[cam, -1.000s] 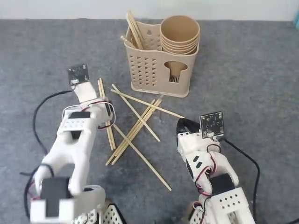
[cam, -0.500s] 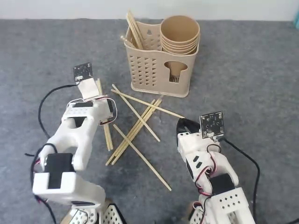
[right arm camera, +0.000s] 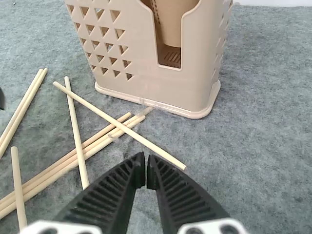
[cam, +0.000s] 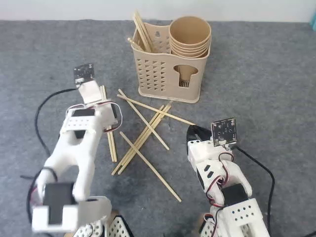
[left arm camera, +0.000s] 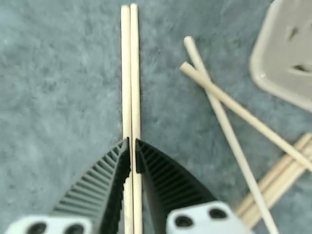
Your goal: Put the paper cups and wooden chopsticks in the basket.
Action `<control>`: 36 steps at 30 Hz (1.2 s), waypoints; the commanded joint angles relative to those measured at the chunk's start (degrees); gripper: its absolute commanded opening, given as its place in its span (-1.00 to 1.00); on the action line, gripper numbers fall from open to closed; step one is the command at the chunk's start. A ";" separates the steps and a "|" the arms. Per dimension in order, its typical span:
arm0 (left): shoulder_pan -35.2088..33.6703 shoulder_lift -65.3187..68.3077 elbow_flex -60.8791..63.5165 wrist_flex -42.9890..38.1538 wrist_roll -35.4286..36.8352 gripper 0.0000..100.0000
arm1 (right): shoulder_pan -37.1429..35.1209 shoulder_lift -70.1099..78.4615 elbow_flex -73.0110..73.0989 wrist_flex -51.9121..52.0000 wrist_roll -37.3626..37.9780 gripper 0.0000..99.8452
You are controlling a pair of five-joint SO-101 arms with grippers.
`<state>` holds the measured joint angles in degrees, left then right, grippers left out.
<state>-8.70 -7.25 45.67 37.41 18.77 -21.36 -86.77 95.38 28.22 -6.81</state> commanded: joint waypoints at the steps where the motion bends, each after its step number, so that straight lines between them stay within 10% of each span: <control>1: 0.44 -12.04 3.21 0.44 0.44 -0.97 | 0.40 -1.36 -0.35 -1.01 0.79 -0.95; 14: 1.23 8.18 -3.47 -5.71 0.53 -0.67 | 0.40 -1.36 -0.35 -0.92 0.79 -0.95; 36: -2.73 13.10 -9.71 1.49 0.26 -0.80 | 0.31 -1.36 -0.35 -0.92 0.97 -0.95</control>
<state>-10.73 6.20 37.93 38.02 18.95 -21.36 -86.77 95.38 28.22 -6.81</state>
